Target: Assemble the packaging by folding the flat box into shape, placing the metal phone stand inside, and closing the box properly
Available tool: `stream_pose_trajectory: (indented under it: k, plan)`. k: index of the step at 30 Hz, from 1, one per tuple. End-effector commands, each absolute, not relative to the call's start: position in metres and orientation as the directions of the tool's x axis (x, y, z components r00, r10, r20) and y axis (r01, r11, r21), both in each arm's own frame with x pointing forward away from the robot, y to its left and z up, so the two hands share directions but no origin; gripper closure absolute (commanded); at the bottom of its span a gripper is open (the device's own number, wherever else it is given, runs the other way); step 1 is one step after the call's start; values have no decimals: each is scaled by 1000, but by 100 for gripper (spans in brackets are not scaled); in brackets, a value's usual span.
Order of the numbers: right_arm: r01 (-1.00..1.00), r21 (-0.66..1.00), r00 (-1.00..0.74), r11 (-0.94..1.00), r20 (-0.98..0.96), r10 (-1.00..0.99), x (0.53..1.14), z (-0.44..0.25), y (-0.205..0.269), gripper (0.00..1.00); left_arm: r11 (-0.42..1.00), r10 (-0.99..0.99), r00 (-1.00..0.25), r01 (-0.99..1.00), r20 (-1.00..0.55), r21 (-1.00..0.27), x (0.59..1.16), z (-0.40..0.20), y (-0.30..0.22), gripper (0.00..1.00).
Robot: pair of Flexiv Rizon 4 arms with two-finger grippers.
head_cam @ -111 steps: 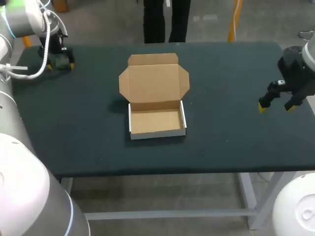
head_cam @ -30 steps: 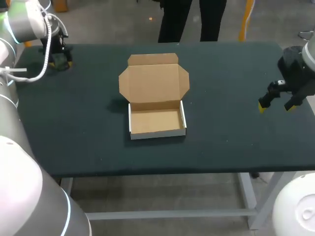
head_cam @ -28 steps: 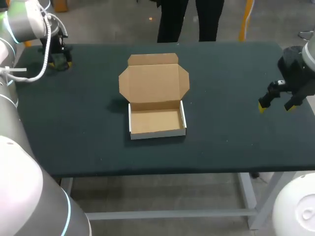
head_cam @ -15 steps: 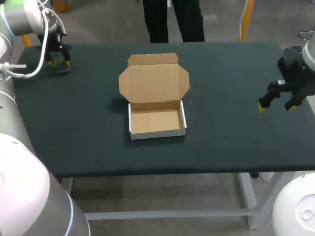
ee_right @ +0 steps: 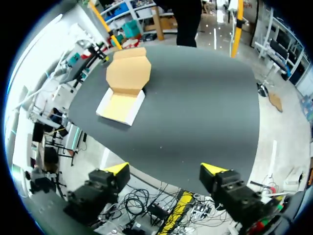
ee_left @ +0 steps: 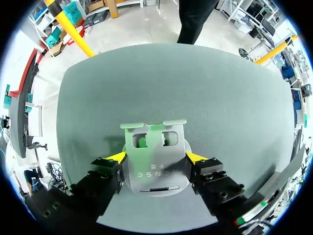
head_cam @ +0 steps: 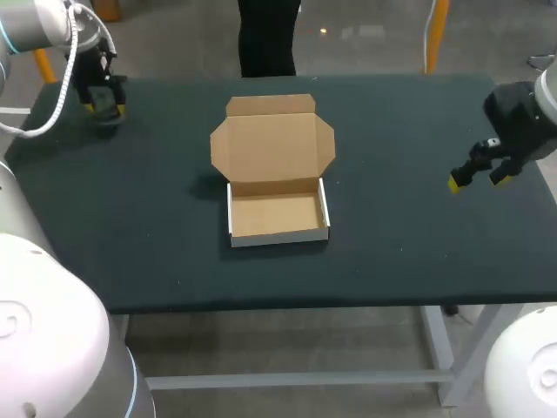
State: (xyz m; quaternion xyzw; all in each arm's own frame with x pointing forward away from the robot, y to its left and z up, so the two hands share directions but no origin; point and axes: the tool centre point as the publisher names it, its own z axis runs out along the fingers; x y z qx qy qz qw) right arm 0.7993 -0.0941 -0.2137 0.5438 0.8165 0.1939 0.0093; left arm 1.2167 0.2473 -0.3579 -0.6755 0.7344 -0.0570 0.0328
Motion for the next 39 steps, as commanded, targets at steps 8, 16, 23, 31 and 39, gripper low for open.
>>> stream_pose_trajectory:
  k: [8, 16, 23, 31, 39]
  plan:
    - [478, 530, -866, 700, 151, 477, 790, -229, -89, 0, 139, -989, -145, -953, 4, -270, 1142, -324, 220, 100]
    - [350, 569, -926, 744, 93, 365, 790, -238, -87, 0, 175, -983, -184, -945, 10, -276, 1114, -311, 204, 100]
    - [285, 570, -953, 771, 77, 295, 790, -246, -74, 0, 198, -977, -211, -936, 16, -290, 1095, -299, 192, 100]
    - [292, 563, -947, 773, 59, 315, 800, -254, -62, 0, 212, -974, -226, -932, 13, -293, 1080, -293, 184, 100]
    - [309, 564, -939, 766, 54, 340, 813, -262, -52, 0, 223, -971, -238, -926, 11, -303, 1068, -287, 177, 100]
